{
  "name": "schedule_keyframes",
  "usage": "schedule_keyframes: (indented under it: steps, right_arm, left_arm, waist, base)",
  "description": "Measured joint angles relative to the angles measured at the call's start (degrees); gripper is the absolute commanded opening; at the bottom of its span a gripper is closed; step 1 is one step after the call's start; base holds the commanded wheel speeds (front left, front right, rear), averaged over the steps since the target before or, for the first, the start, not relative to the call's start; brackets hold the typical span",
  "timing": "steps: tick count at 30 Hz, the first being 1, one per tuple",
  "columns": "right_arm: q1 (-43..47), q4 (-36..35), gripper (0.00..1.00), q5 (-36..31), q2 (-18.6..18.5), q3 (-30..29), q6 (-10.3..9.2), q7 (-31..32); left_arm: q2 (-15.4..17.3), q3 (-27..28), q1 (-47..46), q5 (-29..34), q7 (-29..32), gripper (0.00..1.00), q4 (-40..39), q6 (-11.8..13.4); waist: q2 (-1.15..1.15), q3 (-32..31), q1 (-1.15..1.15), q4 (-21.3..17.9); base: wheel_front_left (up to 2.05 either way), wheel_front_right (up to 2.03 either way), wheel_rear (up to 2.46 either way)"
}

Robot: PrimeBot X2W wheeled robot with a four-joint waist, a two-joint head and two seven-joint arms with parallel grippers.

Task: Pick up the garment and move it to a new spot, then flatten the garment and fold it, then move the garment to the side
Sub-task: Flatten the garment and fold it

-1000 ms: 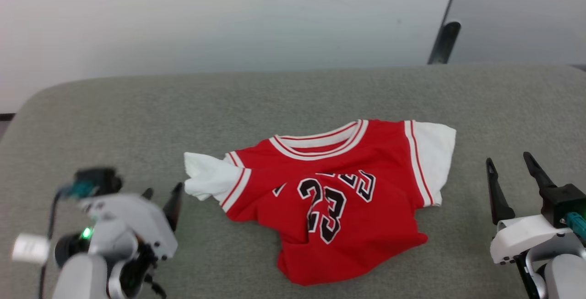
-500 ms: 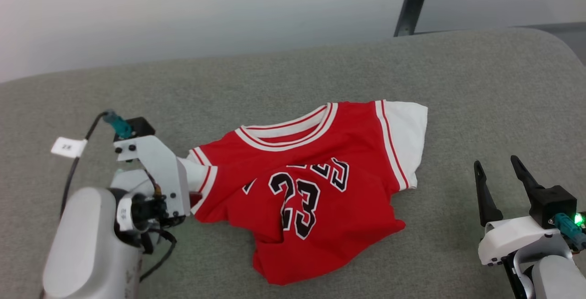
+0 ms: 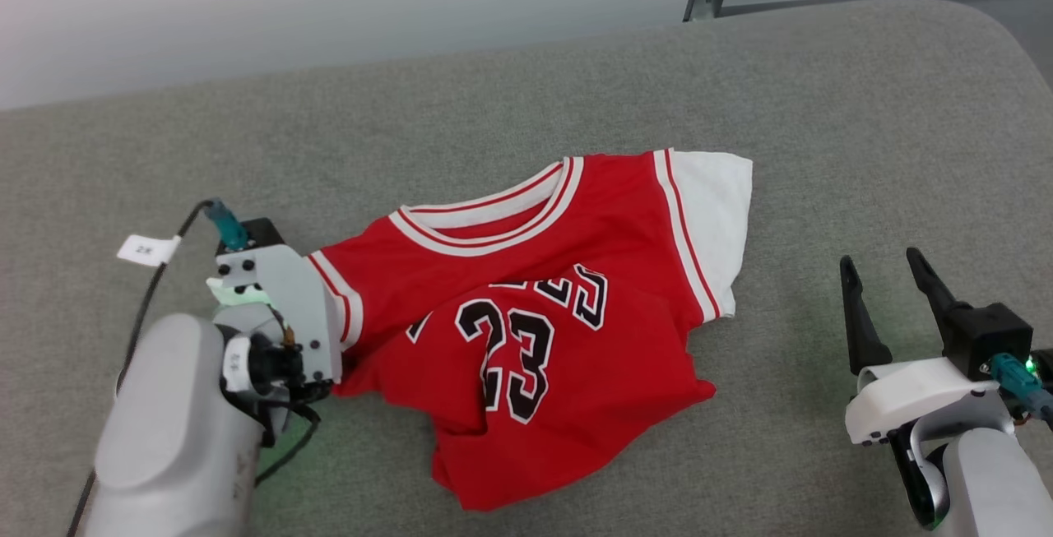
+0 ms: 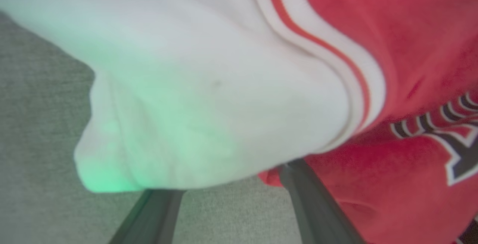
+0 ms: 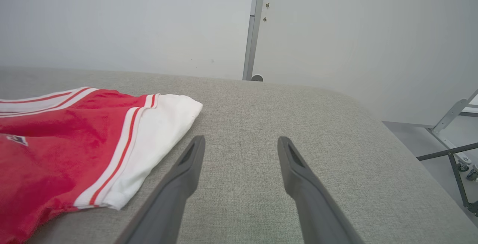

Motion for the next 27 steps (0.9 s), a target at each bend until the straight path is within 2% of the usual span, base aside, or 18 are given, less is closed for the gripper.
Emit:
schedule_keyframes:
  steps: [2,3,4,5,12,18,27]
  right_arm:
    - [-0.3,-0.3,1.00,0.3,0.1,-0.1,0.00,0.0]
    - [-0.2,-0.3,1.00,0.3,0.1,-0.2,0.00,0.0]
    - [-0.2,-0.4,1.00,0.3,0.1,-0.3,0.00,0.0]
    - [-0.2,-0.5,1.00,0.5,0.0,-0.4,0.00,0.0]
    - [0.0,-0.9,1.00,0.7,-0.1,-1.8,0.00,0.0]
    - [0.0,-0.8,1.00,0.7,0.1,-2.0,0.00,0.0]
    - [0.0,-0.4,1.00,1.0,0.3,-1.7,0.00,0.0]
  left_arm:
    - [-0.4,0.6,-0.5,-1.4,0.1,1.00,1.7,-0.6]
    - [-0.2,0.8,-0.7,-2.0,0.2,0.46,2.3,-0.9]
    - [-0.2,1.2,-0.8,-2.4,0.2,0.08,2.6,-1.1]
    - [-0.1,1.5,-0.9,-2.8,0.2,0.00,2.8,-1.1]
    - [0.2,1.6,0.3,-4.0,2.6,0.00,0.0,-1.2]
    - [-0.7,1.6,5.0,-4.8,6.3,0.00,-6.4,1.8]
    - [-1.0,-0.5,12.6,-5.2,15.7,0.00,-18.5,4.8]
  waist:
    - [0.00,0.5,0.00,-0.3]
    - [0.00,0.7,0.00,-0.4]
    - [0.00,0.8,0.00,-0.5]
    - [0.00,0.9,0.00,-0.6]
    - [0.00,0.8,0.00,0.4]
    - [0.00,0.4,0.00,1.5]
    - [0.00,0.2,0.00,2.1]
  base:
    - [0.00,0.00,0.00]
    - [0.00,0.00,0.00]
    - [0.00,0.00,0.00]
    - [0.00,0.00,0.00]
    - [0.00,0.00,0.00]
    - [0.00,0.00,0.00]
    - [0.00,0.00,0.00]
